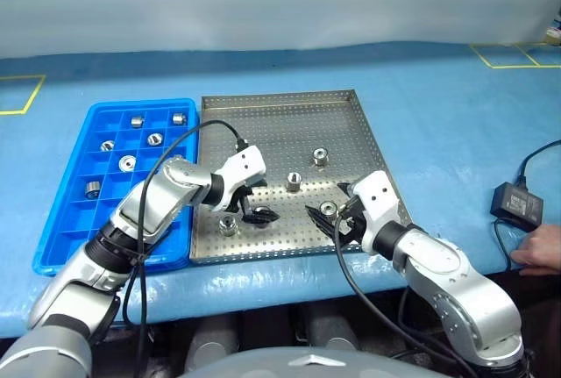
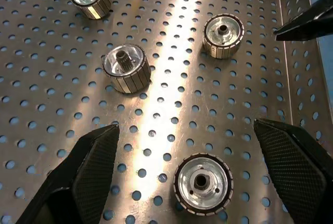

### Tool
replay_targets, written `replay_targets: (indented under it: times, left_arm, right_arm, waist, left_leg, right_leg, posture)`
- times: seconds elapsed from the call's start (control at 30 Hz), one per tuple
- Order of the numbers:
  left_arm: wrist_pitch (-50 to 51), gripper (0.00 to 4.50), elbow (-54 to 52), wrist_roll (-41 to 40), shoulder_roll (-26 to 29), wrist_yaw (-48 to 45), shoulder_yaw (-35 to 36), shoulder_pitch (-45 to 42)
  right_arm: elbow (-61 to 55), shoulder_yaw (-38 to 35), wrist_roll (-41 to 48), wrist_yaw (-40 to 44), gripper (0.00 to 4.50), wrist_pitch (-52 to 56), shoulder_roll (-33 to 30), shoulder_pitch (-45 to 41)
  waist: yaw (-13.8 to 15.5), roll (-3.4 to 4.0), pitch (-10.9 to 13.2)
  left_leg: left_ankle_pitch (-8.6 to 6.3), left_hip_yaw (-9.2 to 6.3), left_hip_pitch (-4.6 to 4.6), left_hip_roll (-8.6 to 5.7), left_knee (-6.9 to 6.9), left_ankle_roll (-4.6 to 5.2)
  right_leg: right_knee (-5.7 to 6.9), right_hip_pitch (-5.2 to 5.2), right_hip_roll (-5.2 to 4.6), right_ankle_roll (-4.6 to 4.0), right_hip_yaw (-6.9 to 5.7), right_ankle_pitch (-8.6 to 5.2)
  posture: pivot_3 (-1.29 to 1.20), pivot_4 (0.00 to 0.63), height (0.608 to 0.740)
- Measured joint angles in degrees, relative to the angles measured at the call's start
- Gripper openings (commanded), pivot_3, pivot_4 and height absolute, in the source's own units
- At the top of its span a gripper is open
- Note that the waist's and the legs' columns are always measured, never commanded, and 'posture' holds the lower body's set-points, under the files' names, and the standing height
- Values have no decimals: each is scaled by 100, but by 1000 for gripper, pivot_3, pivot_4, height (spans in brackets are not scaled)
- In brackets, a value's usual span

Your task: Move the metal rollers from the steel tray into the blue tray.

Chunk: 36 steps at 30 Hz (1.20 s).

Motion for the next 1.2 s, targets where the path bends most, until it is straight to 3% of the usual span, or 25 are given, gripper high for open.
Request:
replay_targets:
  times: [0.17, 0.23, 0.4, 0.47, 0.63, 0.87, 1.1, 1.2]
  left_arm:
    - [-103, 4316, 159, 208, 81, -353, -345, -27]
    - [-151, 3897, 163, 254, 78, -476, -494, -27]
    - [-248, 2202, 325, 489, 71, -523, -609, -29]
    - [-288, 1740, 333, 570, 63, -578, -618, -30]
    - [-251, 1738, 317, 608, -126, -286, -375, 43]
    - [-152, 1732, -468, 53, -1553, 1479, 1816, 471]
    - [-254, 1732, -1622, 1202, -2552, 4373, 2968, 1687]
    - [-195, 1732, -2225, 1605, -2543, 4956, 3161, 2270]
  right_arm:
    - [1, 56, -22, -90, 4500, -1, 105, 62]
    - [1, 99, -29, -117, 4500, -3, 131, 59]
    - [2, 133, -36, -153, 4500, -21, 160, 30]
    - [3, 136, -37, -154, 4500, -24, 160, -3]
    - [23, 153, -40, -151, 4500, -33, 160, -74]
    - [234, 601, -36, 41, 4500, -149, 174, -692]
    - [789, 1240, -38, 543, 4500, -405, 177, -1396]
    - [930, 1333, -36, 688, 4500, -500, 192, -1538]
  waist:
    - [-5, 0, 0]
    - [-5, 0, 0]
    - [-11, 0, 0]
    - [-11, 1, -1]
    - [2, 1, 0]
    - [7, 1, -1]
    - [130, -1, 0]
    - [217, -1, 0]
  left_leg:
    - [0, 2, -1, 0, 0, 1]
    - [0, 2, -1, 0, 2, 1]
    - [0, 3, 0, -1, 3, 1]
    - [0, 3, 0, -1, 3, 1]
    - [0, 3, -1, 5, 5, 1]
    - [-2, 3, -2, 7, 9, 4]
    - [-2, 0, 1, 5, 3, 4]
    - [-2, 0, 1, 2, 2, 4]
  right_leg:
    - [0, -1, 0, 0, 1, 0]
    - [0, -1, 0, 0, 2, 0]
    - [1, -1, 2, 2, 2, 0]
    - [1, -1, 2, 2, 2, 0]
    - [2, -1, -1, 4, 4, 2]
    - [1, 1, -3, 9, 8, 7]
    - [0, 3, -8, -18, 7, 23]
    - [-2, 4, -14, -17, 5, 23]
  posture:
    - [-123, 150, 740]
    - [-122, 150, 740]
    - [-118, 150, 740]
    - [-112, 150, 740]
    - [-85, 150, 740]
    - [-18, 150, 740]
    - [62, 150, 740]
    - [121, 150, 740]
